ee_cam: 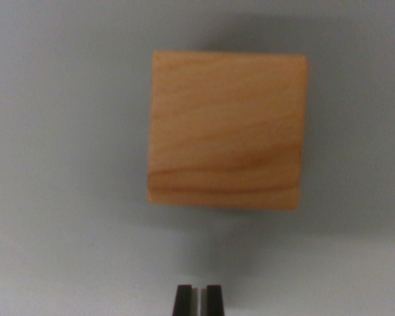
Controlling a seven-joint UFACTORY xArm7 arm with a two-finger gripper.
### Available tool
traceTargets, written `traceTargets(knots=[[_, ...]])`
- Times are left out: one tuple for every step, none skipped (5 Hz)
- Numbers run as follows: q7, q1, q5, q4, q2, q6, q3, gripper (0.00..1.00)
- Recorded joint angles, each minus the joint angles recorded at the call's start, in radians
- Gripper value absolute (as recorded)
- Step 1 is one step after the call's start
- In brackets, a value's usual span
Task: Push wooden cube
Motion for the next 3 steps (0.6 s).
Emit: traceTargets(knots=[[0.0,0.0,-0.0004,0.031,0.019,0.012,0.0,1.0],[0.0,0.0,-0.0004,0.031,0.019,0.012,0.0,1.0],[0.0,0.0001,-0.0008,0.067,0.041,0.026,0.0,1.0]])
